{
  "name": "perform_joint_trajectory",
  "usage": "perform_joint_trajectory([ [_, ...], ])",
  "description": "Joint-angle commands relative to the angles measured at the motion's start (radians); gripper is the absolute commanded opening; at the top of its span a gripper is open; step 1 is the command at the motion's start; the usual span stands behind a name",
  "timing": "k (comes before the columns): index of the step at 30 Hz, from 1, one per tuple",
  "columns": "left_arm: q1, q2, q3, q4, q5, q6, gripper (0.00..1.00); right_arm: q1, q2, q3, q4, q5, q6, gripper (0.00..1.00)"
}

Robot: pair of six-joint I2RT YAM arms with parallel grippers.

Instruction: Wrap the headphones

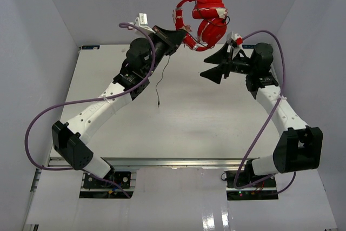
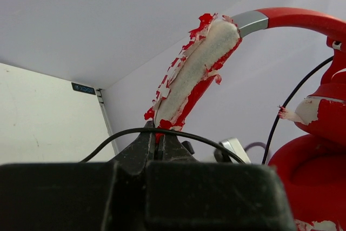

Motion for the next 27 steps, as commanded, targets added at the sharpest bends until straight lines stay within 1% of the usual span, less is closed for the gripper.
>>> perform_joint_trajectory([
  [1, -0.003, -0.036, 0.096, -0.042, 0.042, 0.010, 0.00, 0.079, -0.083, -0.020, -0.263, 0.249, -0.458, 0.89],
  [2, -0.003, -0.039, 0.096, -0.057, 0.052, 0.002, 0.00, 0.094, -0.077, -0.061, -0.195, 0.244, -0.427, 0.93],
  [4, -0.003, -0.043, 0.096, -0.097, 0.075, -0.012, 0.00, 0.118, -0.054, -0.088, -0.113, 0.232, -0.350, 0.96],
  [5, -0.003, -0.044, 0.096, -0.105, 0.084, -0.019, 0.00, 0.125, -0.050, -0.115, -0.045, 0.229, -0.329, 0.97],
  [7, -0.003, -0.050, 0.096, -0.141, 0.107, -0.037, 0.00, 0.143, -0.026, -0.133, 0.011, 0.214, -0.283, 0.98],
  [10, -0.002, -0.053, 0.115, -0.210, 0.164, -0.053, 0.00, 0.134, 0.015, -0.158, 0.137, 0.138, -0.185, 0.98],
  [11, -0.003, -0.056, 0.121, -0.226, 0.209, -0.058, 0.00, 0.131, 0.025, -0.170, 0.186, 0.112, -0.138, 0.98],
  [13, -0.002, -0.066, 0.119, -0.247, 0.258, -0.067, 0.00, 0.130, 0.044, -0.213, 0.351, 0.066, -0.021, 0.98],
  [16, -0.003, -0.085, 0.091, -0.261, 0.347, -0.094, 0.00, 0.133, 0.083, -0.206, 0.479, 0.075, 0.075, 0.98],
  [18, -0.003, -0.100, 0.060, -0.260, 0.379, -0.122, 0.00, 0.134, 0.125, -0.149, 0.476, 0.104, 0.090, 0.98],
  [20, -0.003, -0.110, 0.042, -0.252, 0.403, -0.142, 0.00, 0.133, 0.162, -0.097, 0.470, 0.168, 0.101, 0.98],
  [22, -0.003, -0.113, 0.037, -0.246, 0.416, -0.162, 0.00, 0.132, 0.191, -0.060, 0.480, 0.183, 0.107, 0.98],
  [23, -0.003, -0.111, 0.039, -0.241, 0.432, -0.173, 0.00, 0.132, 0.227, -0.004, 0.475, 0.201, 0.100, 0.98],
  [25, -0.003, -0.106, 0.048, -0.239, 0.451, -0.187, 0.00, 0.134, 0.264, 0.068, 0.427, 0.231, 0.059, 0.98],
  [27, -0.003, -0.097, 0.063, -0.240, 0.468, -0.197, 0.00, 0.133, 0.298, 0.134, 0.355, 0.250, -0.040, 0.98],
])
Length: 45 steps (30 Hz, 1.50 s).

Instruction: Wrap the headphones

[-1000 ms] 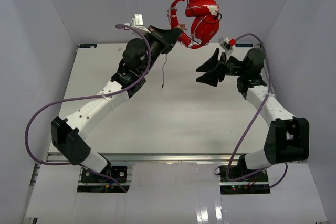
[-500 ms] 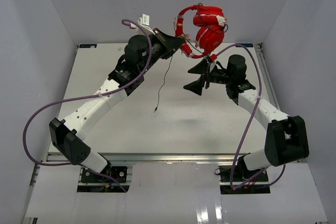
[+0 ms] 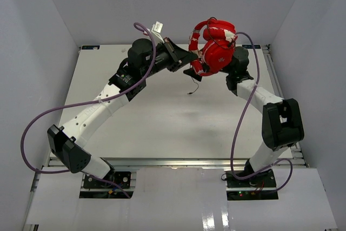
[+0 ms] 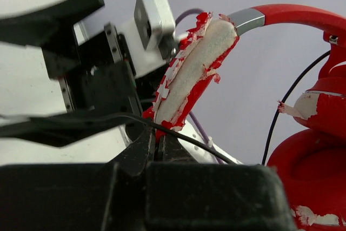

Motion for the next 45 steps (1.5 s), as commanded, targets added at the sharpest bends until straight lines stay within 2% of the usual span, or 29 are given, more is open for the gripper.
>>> perform_joint_trajectory([
  [1, -0.002, -0.061, 0.038, 0.064, 0.075, -0.079, 0.00, -0.002, 0.057, 0.159, -0.036, 0.062, -0.120, 0.96],
  [3, -0.001, -0.058, 0.039, 0.066, 0.079, -0.087, 0.00, 0.000, 0.070, 0.182, -0.045, 0.019, -0.135, 0.88],
  [5, -0.002, -0.049, 0.040, 0.071, 0.083, -0.090, 0.00, 0.010, 0.076, 0.179, -0.029, -0.023, -0.119, 0.70],
  [6, -0.002, -0.045, 0.041, 0.073, 0.087, -0.091, 0.00, 0.019, 0.080, 0.175, -0.012, -0.059, -0.095, 0.58],
  [8, -0.002, -0.041, 0.043, 0.079, 0.084, -0.087, 0.00, 0.029, 0.080, 0.147, 0.090, -0.109, 0.008, 0.19],
  [9, -0.002, -0.041, 0.044, 0.078, 0.081, -0.083, 0.00, 0.031, 0.071, 0.115, 0.135, -0.113, 0.037, 0.11],
  [10, -0.002, -0.041, 0.045, 0.077, 0.077, -0.078, 0.00, 0.033, 0.060, 0.079, 0.177, -0.111, 0.058, 0.08],
  [15, -0.001, -0.041, 0.065, -0.006, 0.093, -0.009, 0.00, -0.022, -0.005, 0.047, 0.127, -0.050, 0.028, 0.08],
  [17, 0.004, -0.031, 0.055, -0.075, 0.145, 0.037, 0.00, -0.063, -0.026, 0.121, 0.057, -0.022, -0.024, 0.08],
  [23, 0.005, -0.022, -0.105, -0.213, 0.297, 0.191, 0.00, -0.139, -0.031, 0.391, -0.378, 0.084, -0.307, 0.08],
  [26, 0.006, -0.035, -0.155, -0.279, 0.260, 0.281, 0.00, -0.176, -0.042, 0.443, -0.425, 0.116, -0.325, 0.08],
  [33, 0.038, 0.007, -0.107, -0.464, 0.091, 0.460, 0.00, -0.234, -0.087, 0.440, -0.428, 0.106, -0.285, 0.08],
  [36, 0.068, 0.011, -0.099, -0.481, 0.056, 0.479, 0.00, -0.245, -0.123, 0.405, -0.440, 0.103, -0.290, 0.08],
  [45, 0.091, -0.016, -0.050, -0.345, 0.267, 0.507, 0.00, -0.248, -0.137, 0.229, -0.522, 0.104, -0.425, 0.08],
])
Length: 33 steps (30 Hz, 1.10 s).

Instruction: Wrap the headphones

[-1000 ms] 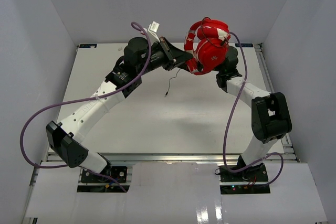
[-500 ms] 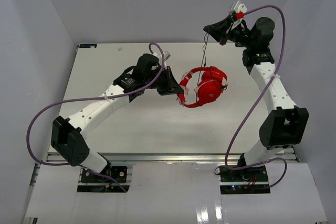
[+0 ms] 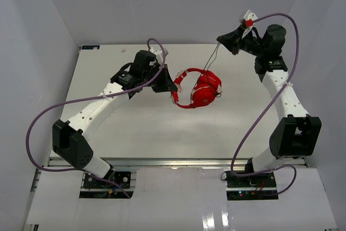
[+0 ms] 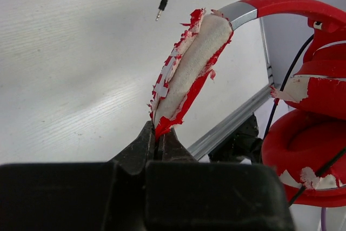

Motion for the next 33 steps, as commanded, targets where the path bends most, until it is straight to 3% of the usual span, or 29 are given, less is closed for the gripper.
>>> perform_joint_trajectory([
  [1, -0.008, -0.053, 0.077, 0.135, 0.214, 0.023, 0.00, -0.001, -0.022, -0.107, -0.019, 0.005, -0.060, 0.08],
  [5, -0.008, -0.050, 0.121, 0.234, 0.361, -0.030, 0.00, 0.016, -0.027, -0.185, 0.054, -0.064, 0.013, 0.08],
  [8, -0.009, -0.039, 0.185, 0.254, 0.365, -0.053, 0.00, 0.040, -0.034, -0.228, 0.112, -0.113, 0.071, 0.08],
  [15, -0.018, 0.008, 0.436, 0.105, 0.160, 0.034, 0.00, 0.042, -0.036, -0.388, 0.495, -0.270, 0.418, 0.08],
  [19, -0.049, 0.053, 0.543, 0.046, 0.052, 0.075, 0.00, 0.048, -0.006, -0.444, 0.817, -0.300, 0.664, 0.08],
  [23, -0.100, 0.142, 0.677, -0.083, -0.076, 0.136, 0.00, 0.054, 0.033, -0.475, 1.018, -0.286, 0.859, 0.08],
  [26, -0.123, 0.171, 0.746, -0.145, -0.156, 0.168, 0.00, 0.042, 0.026, -0.486, 1.052, -0.255, 0.870, 0.08],
  [33, -0.137, 0.140, 0.671, -0.258, -0.259, 0.231, 0.00, -0.096, 0.018, -0.477, 1.155, -0.151, 0.935, 0.08],
])
